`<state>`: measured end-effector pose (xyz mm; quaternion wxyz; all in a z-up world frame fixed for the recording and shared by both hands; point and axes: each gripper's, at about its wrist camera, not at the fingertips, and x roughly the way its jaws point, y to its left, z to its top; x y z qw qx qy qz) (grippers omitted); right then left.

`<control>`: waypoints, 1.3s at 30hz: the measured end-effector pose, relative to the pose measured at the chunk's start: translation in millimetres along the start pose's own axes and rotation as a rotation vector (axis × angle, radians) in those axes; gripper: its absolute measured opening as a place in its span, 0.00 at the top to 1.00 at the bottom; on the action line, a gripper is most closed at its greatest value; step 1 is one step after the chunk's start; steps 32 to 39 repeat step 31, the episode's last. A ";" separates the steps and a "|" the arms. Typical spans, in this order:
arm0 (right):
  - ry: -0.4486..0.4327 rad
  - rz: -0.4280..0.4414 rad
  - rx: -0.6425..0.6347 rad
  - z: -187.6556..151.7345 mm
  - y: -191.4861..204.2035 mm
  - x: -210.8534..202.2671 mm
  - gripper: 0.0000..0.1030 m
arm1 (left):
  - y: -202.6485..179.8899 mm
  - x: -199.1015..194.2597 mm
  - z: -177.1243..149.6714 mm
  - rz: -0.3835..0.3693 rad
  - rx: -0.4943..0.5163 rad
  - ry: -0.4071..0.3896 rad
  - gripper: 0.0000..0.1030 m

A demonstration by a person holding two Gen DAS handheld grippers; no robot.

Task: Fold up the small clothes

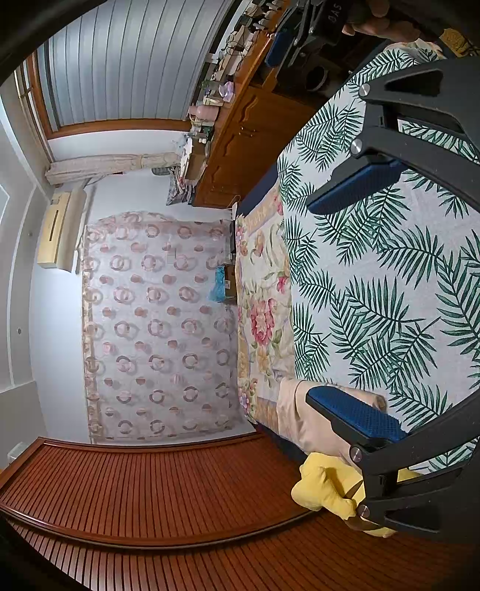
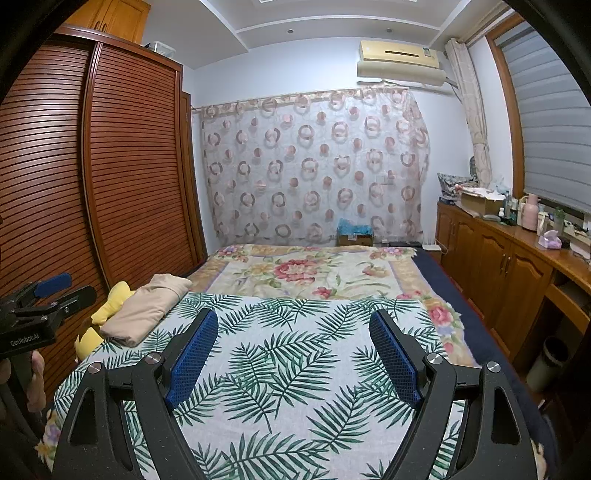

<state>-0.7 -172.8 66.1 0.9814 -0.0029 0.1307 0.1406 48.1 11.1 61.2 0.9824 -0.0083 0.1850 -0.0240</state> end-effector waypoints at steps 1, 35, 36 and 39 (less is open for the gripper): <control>0.000 0.001 0.000 0.0 -0.3 -0.2 0.17 | 1.2 -0.9 -0.1 0.001 0.000 0.000 0.08; -0.006 0.001 0.003 -0.5 -2.8 1.2 0.17 | 9.4 -5.5 2.1 0.001 0.002 -0.009 0.08; -0.006 0.001 0.003 -0.5 -2.8 1.2 0.17 | 9.4 -5.5 2.1 0.001 0.002 -0.009 0.08; -0.006 0.001 0.003 -0.5 -2.8 1.2 0.17 | 9.4 -5.5 2.1 0.001 0.002 -0.009 0.08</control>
